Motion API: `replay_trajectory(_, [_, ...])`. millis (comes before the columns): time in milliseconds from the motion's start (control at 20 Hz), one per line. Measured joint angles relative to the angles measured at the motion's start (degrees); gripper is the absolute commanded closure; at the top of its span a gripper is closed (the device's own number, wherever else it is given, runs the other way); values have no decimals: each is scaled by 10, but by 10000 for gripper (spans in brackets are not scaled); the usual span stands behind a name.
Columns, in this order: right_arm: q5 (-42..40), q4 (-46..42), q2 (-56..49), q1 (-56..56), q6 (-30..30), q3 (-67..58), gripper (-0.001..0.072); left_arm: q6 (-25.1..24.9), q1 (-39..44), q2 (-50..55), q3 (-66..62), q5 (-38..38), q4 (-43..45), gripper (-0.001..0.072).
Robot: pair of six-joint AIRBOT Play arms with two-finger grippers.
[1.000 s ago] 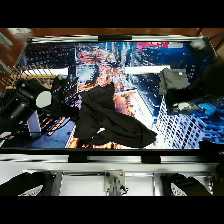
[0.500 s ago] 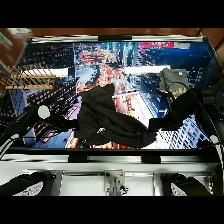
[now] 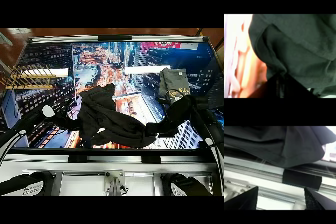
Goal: Fold the shirts.
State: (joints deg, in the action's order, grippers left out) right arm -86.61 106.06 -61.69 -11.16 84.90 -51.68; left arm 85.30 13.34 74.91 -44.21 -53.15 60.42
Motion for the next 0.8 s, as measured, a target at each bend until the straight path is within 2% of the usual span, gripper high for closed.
replay_trajectory(150, [16,5,0,0,-7,64,28,-5,-1,0,0,2,-8,679])
replay_trajectory(350, [93,42,0,0,-33,141,28,-18,-1,-9,0,-2,-13,679])
replay_trajectory(500, [163,63,0,0,-60,165,29,-30,-1,-23,-1,-5,-15,679])
replay_trajectory(800, [252,64,-4,0,-122,178,47,-47,-1,-44,-1,-10,-16,679])
